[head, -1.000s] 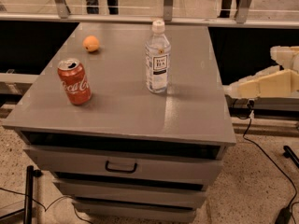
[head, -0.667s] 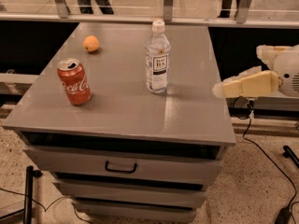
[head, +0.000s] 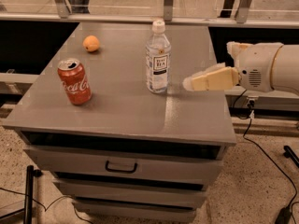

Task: Move blue plastic bottle near orange

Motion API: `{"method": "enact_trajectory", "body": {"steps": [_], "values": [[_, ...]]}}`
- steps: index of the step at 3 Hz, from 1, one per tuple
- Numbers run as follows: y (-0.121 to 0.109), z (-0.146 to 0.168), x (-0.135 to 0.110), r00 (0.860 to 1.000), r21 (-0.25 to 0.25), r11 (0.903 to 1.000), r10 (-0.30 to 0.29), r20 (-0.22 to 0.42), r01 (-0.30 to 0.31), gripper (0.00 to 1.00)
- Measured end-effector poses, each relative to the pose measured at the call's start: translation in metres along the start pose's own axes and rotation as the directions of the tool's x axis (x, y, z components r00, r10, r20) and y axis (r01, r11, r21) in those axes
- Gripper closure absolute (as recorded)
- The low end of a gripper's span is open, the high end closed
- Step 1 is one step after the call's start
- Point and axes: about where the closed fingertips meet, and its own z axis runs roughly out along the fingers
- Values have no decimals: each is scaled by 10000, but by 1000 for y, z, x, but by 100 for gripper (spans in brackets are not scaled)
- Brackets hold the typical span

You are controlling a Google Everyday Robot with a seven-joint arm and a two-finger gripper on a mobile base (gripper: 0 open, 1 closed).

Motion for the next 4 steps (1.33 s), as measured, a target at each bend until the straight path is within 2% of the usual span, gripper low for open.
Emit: {"method": "enact_trajectory", "body": {"steps": [2, 4], "values": [[0, 61, -4, 9979, -26, 9999, -123, 640, 125, 0], [3, 111, -4, 9904, -309, 9986, 469, 1300, -432, 0]]}}
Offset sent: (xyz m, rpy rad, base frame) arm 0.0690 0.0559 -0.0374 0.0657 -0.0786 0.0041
